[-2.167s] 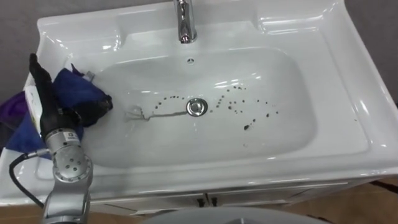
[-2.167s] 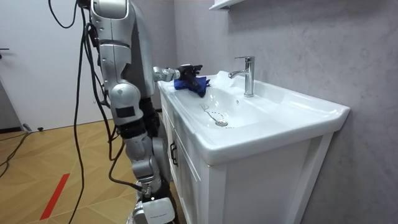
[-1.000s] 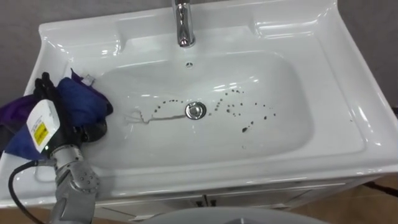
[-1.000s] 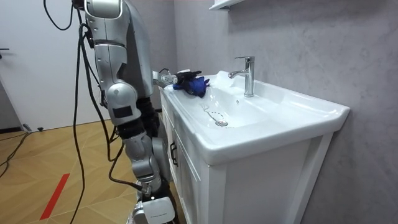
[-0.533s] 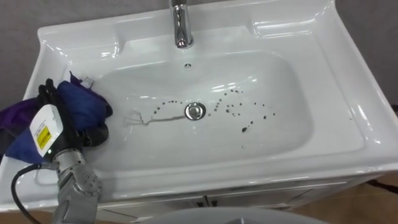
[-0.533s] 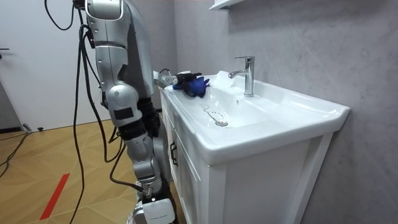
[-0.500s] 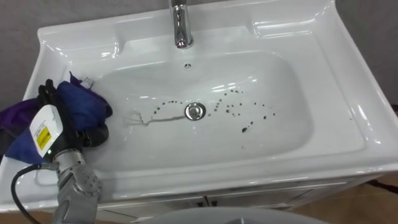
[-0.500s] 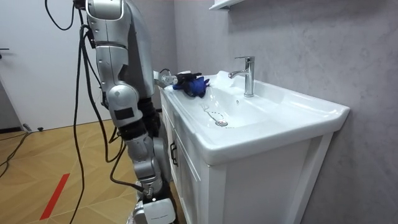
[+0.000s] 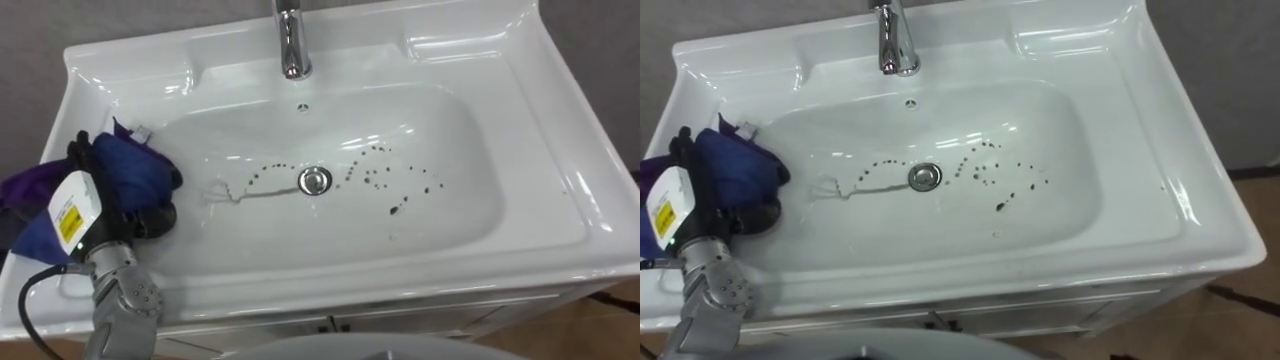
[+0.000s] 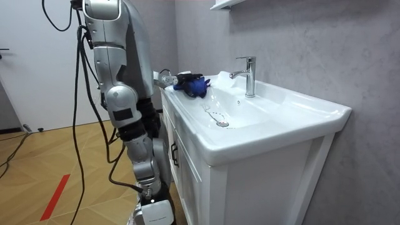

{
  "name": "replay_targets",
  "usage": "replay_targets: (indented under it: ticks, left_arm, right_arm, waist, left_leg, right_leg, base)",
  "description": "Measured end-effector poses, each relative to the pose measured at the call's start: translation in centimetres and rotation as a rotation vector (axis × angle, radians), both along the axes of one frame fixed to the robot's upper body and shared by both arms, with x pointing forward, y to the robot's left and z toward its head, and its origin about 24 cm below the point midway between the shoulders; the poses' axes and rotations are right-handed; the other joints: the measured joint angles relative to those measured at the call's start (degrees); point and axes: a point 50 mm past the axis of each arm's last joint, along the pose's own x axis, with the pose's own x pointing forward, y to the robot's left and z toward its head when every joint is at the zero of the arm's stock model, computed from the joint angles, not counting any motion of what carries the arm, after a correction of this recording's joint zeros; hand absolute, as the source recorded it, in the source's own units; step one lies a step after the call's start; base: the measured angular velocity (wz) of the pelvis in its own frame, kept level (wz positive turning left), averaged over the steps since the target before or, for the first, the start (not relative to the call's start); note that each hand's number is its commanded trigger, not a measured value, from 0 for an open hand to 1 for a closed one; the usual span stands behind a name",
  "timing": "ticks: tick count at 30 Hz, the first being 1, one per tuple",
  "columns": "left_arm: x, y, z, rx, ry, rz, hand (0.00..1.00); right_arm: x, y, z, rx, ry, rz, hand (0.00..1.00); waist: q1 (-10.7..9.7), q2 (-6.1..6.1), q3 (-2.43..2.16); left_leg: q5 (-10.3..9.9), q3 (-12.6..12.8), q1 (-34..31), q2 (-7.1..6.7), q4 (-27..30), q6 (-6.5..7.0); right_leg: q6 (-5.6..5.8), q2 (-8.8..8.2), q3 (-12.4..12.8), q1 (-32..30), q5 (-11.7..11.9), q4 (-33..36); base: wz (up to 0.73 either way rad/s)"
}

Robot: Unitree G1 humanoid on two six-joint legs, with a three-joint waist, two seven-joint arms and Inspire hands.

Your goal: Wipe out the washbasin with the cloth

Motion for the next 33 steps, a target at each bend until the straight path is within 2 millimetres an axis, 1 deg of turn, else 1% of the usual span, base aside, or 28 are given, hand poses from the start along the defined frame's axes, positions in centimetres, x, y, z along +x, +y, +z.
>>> replay_targets:
  ticks: [2,9,14,15,21,27,33]
  left_arm:
    - [0.0,0.0,0.0,0.023,-0.004,0.0,1.0]
    - [-0.1,0.4,0.3,0.084,-0.026,0.009,1.0]
    - [-0.2,0.5,0.3,0.09,-0.02,0.014,1.0]
    - [-0.2,0.5,0.2,0.086,-0.017,0.017,1.0]
    - [-0.2,0.6,0.1,0.064,-0.02,0.037,1.0]
    - [-0.2,0.7,0.0,0.041,-0.02,0.056,1.0]
    - [0.2,0.6,0.3,0.025,-0.042,0.059,1.0]
  right_arm:
    - [-0.1,0.0,0.0,-0.008,0.013,0.006,0.0]
    - [-0.5,-0.2,0.0,-0.063,0.086,0.133,0.0]
    - [-1.0,-0.3,0.1,-0.088,0.137,0.181,0.0]
    - [-1.1,-0.3,0.1,-0.094,0.148,0.189,0.0]
    - [-1.2,-0.3,0.1,-0.097,0.173,0.204,0.0]
    - [-1.1,-0.2,0.0,-0.073,0.169,0.206,0.0]
    - [-1.1,-0.1,0.0,-0.066,0.166,0.204,0.0]
  waist:
    - [0.0,0.0,0.0]
    - [0.0,0.03,-0.02]
    - [-0.1,0.08,-0.07]
    - [-0.1,0.05,-0.18]
    - [-0.3,-0.22,-0.39]
    - [-0.3,-0.25,-0.43]
    - [-0.3,-0.35,-0.46]
  left_leg:
    - [0.0,0.0,0.0,-0.01,-0.1,-0.03]
    - [0.1,0.1,0.2,-0.07,-0.3,-0.02]
    - [0.1,0.0,1.0,-0.07,-0.4,-0.01]
    - [0.1,0.0,1.3,-0.07,-0.5,-0.01]
    - [0.1,0.2,1.5,-0.08,-0.5,-0.01]
    - [0.3,0.8,2.1,-0.12,-1.1,0.07]
    - [0.4,0.3,2.0,-0.15,-1.1,0.05]
  right_leg:
    - [-0.02,0.01,0.0,0.0,0.0,0.0]
    - [-0.04,0.03,0.6,0.0,-0.1,0.0]
    - [-0.04,0.01,0.4,0.7,-0.1,0.0]
    - [-0.04,0.01,0.5,0.8,-0.1,0.0]
    - [-0.05,-0.02,0.8,0.8,-0.2,0.0]
    - [-0.05,-0.03,1.4,1.0,-0.2,0.1]
    - [-0.06,-0.03,1.1,1.0,-0.2,0.0]
  base:
    - [0.0]
    - [-0.02]
    - [0.0]
    - [-0.04]
    - [-0.02]
    - [-0.04]
    - [0.02]
